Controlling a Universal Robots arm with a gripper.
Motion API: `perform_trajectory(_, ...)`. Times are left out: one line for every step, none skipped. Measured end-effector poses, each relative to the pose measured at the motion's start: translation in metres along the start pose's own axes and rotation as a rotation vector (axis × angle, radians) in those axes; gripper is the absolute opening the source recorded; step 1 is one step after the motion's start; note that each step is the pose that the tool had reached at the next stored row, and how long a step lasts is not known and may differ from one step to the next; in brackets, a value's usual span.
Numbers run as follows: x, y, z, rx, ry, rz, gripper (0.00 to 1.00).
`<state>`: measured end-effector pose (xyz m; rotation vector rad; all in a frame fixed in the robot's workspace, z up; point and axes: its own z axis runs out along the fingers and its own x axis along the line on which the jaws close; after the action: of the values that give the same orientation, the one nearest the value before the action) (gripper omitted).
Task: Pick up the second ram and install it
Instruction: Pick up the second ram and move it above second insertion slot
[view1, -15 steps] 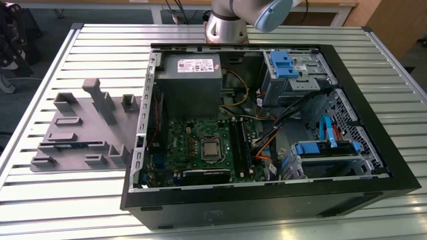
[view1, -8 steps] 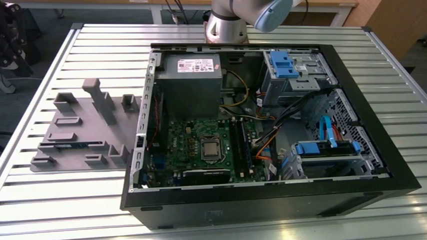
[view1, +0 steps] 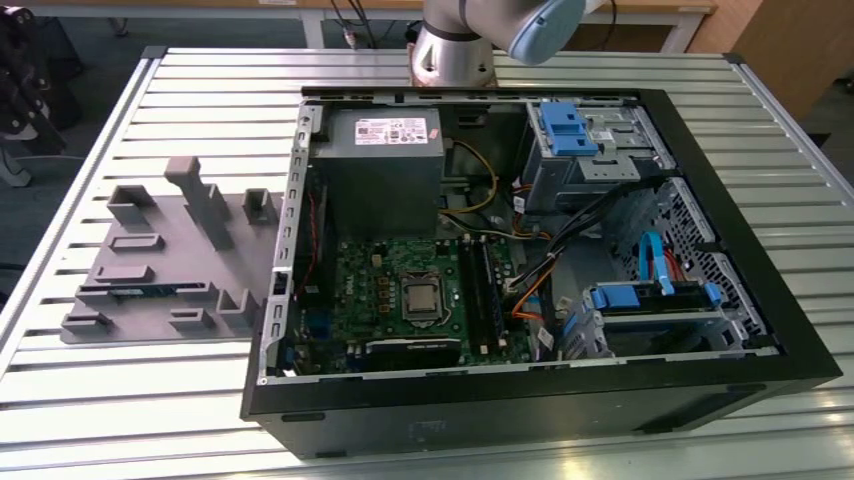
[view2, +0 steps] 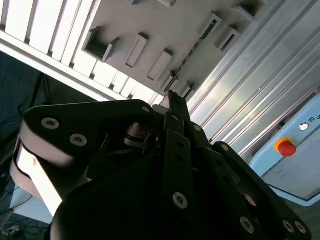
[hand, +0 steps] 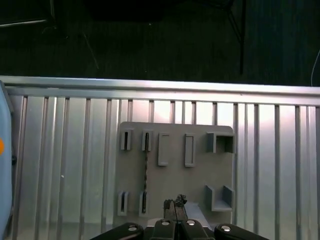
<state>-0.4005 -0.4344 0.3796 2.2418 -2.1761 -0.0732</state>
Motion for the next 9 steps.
perform_trajectory(0.0001,0.0001,-0.0001,-0.0005,0.0007,-0.015,0.11)
perform_trajectory(0.0001,0.0001,-0.0001,-0.0006,0.0008,-0.017,0.11)
perform_trajectory(0.0001,0.0001,-0.0001,-0.0005,0.0009,-0.017,0.11)
perform_trajectory(0.0001,0.0001,-0.0001,-0.0005,0.0008,-0.017,0.11)
perform_trajectory(0.0001,0.0000,0.0000,-0.0004,0.0008,-0.017,0.11)
perform_trajectory(0.0001,0.0000,0.0000,-0.0005,0.0008,-0.017,0.11)
perform_trajectory(0.0001,0.0000,0.0002,-0.0005,0.0010,-0.019,0.11)
perform_trajectory(0.0001,0.0000,0.0004,-0.0005,0.0012,-0.022,0.11)
perform_trajectory(0.0001,-0.0001,0.0007,-0.0005,0.0015,-0.027,0.11)
